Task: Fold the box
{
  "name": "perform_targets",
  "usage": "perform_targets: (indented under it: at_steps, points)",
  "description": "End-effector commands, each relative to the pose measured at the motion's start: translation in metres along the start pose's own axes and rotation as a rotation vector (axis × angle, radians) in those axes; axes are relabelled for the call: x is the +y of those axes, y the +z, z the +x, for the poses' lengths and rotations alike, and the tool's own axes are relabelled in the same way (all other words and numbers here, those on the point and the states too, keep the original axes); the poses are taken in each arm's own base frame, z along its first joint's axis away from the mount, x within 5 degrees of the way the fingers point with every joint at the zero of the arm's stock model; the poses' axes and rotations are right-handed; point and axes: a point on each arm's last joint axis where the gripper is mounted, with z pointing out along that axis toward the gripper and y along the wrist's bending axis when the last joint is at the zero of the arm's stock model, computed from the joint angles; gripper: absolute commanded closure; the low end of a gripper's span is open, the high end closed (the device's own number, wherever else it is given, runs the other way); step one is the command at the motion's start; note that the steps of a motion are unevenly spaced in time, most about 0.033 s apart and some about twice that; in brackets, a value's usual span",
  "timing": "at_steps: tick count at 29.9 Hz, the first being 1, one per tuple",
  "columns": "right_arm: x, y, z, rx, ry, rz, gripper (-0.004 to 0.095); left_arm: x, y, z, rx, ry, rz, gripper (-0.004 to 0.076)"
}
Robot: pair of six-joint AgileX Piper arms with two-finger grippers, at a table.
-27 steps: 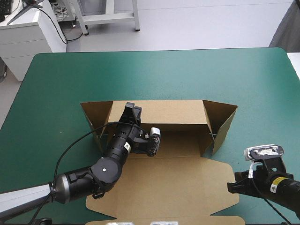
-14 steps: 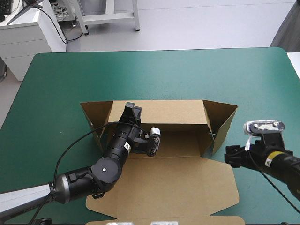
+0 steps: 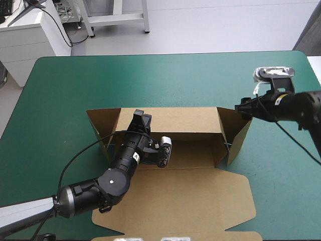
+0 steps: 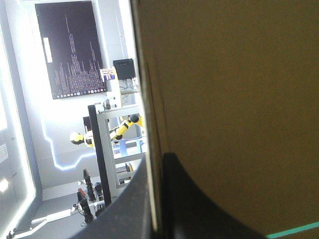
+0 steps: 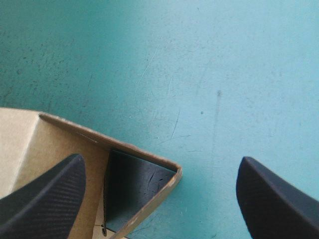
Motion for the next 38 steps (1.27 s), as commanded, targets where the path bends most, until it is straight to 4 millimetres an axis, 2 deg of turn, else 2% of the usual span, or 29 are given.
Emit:
perform_targets:
  at_steps: [1,3,7,11,14,21,31,38]
  points:
    - [-0.014,0.001,-0.03,0.031,0.0,-0.124,0.0145,0.017,-0.007,0.001,-0.013,0.001,-0.074,0.0732]
    - [-0.024,0.013,-0.042,0.067,0.035,-0.169,0.0145,0.017,-0.007,0.001,-0.02,0.001,-0.071,0.0732]
    - [-0.039,0.03,-0.059,0.08,0.061,-0.154,0.0153,0.016,-0.007,0.0,-0.032,-0.012,-0.067,0.0732]
    - [-0.05,0.044,-0.06,0.133,0.064,-0.124,0.0164,0.016,-0.007,0.0,-0.032,-0.012,-0.067,0.0732]
    - [-0.055,0.051,-0.052,0.176,0.056,-0.08,0.0166,0.016,-0.007,0.0,-0.028,-0.012,-0.068,0.0732]
    - [-0.054,0.055,-0.013,0.28,0.019,-0.08,0.0166,0.016,-0.007,0.0,-0.023,-0.013,-0.07,0.0732]
    - [-0.04,0.021,0.017,0.245,0.021,-0.104,0.0168,0.017,-0.007,0.001,-0.021,-0.013,-0.071,0.0732]
    - [-0.037,0.015,0.039,0.202,-0.038,-0.103,0.0168,0.016,-0.007,0.0,-0.023,-0.013,-0.07,0.0732]
